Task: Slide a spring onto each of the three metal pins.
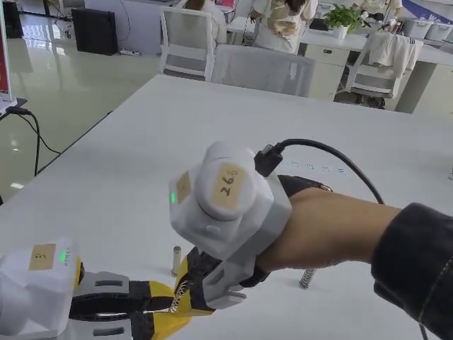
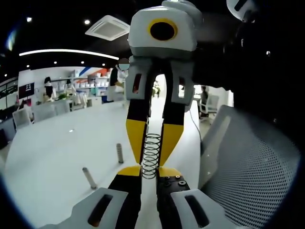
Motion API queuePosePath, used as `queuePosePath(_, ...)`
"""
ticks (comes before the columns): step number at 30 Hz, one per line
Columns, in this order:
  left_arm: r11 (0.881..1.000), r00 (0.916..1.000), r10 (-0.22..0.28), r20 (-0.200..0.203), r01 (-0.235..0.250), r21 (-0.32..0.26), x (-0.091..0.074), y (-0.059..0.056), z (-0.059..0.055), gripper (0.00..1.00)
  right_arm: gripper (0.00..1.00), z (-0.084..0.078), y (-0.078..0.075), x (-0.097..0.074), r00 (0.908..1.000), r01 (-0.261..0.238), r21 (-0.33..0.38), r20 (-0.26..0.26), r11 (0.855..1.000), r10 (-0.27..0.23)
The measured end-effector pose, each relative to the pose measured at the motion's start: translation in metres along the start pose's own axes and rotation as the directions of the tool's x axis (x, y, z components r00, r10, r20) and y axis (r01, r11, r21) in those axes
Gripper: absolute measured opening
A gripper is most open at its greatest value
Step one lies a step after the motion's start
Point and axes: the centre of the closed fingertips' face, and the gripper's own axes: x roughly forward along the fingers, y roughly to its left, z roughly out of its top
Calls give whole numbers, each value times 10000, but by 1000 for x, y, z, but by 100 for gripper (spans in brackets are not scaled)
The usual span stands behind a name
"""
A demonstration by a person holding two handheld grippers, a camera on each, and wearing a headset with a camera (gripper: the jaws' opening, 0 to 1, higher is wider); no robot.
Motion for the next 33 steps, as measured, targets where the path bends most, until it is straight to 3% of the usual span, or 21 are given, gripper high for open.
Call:
queuePosePath(3, 9999, 9999, 119, 45, -119, -73, 0, 2, 0, 3, 8, 1, -1, 0, 10000, 29, -35, -49, 10000, -29)
queuePosePath(24, 9936, 9967, 787, -175, -799, -797, -9, 14, -16, 39, 8, -6, -7, -1, 9995, 208, 20, -227, 9998, -207)
queuePosePath(33, 9899, 9940, 1080, -194, -1094, -900, -12, 19, -19, 47, 8, -10, -10, 0, 9990, 243, 35, -369, 9997, -242)
